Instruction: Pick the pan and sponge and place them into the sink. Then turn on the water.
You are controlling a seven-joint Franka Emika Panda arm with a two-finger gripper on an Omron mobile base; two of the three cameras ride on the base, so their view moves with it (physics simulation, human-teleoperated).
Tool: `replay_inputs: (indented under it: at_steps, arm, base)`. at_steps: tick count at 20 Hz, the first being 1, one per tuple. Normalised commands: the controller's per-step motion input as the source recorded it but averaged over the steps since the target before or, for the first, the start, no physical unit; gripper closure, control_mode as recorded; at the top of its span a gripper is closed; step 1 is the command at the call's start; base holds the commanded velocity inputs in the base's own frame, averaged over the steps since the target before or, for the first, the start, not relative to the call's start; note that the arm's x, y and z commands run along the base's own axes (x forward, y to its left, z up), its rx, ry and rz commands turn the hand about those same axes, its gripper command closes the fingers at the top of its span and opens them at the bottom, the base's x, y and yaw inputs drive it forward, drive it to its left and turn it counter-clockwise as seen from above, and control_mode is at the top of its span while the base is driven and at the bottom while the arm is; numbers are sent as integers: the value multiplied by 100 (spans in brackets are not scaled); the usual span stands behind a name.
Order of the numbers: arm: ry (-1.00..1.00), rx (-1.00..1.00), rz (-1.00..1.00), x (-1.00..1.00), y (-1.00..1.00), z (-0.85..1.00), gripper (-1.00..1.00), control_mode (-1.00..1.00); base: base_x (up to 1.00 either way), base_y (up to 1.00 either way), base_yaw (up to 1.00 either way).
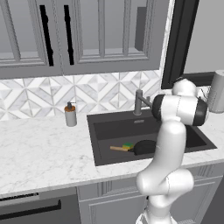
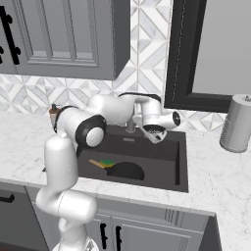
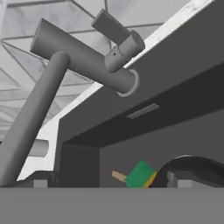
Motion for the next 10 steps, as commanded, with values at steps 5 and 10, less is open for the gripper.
replay_inputs:
  at_steps: [5,10]
  arm:
    - [-8,0,0,29,0,-8,-100,-100]
    - [-13,0,-3,29,0,-5,-100,-100]
  base:
    - [0,0,0]
    - [0,0,0]
